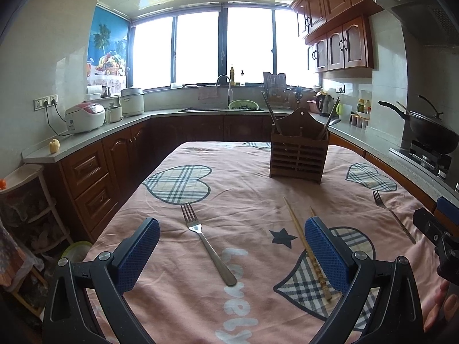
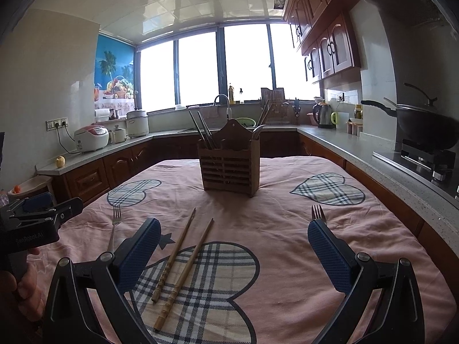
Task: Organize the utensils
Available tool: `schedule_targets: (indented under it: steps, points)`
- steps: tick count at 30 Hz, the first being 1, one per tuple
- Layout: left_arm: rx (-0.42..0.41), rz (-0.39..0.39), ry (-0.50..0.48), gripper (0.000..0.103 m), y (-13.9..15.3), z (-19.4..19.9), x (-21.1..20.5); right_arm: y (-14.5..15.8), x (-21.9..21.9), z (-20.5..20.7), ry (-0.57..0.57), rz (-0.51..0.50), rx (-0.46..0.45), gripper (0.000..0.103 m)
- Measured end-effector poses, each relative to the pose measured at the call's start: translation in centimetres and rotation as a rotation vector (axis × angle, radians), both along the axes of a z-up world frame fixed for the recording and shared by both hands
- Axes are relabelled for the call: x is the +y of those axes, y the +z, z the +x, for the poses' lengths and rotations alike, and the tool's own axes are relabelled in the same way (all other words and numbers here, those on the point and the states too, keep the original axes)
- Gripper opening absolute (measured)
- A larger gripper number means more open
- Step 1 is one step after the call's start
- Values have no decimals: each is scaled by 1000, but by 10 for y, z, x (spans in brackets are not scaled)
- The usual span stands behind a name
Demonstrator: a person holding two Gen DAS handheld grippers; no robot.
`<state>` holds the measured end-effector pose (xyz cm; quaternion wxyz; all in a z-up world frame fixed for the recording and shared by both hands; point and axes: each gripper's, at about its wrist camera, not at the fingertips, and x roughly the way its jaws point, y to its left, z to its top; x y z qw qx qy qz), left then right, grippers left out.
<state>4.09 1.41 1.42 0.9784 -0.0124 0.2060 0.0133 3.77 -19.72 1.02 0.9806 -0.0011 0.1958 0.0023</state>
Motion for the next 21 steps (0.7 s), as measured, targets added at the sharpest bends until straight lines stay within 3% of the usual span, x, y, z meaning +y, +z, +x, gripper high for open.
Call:
schedule_targets:
  steps: [21]
  points:
    - [-2, -4, 0, 102, 2, -5, 1, 4, 4, -2, 13, -8, -16, 103]
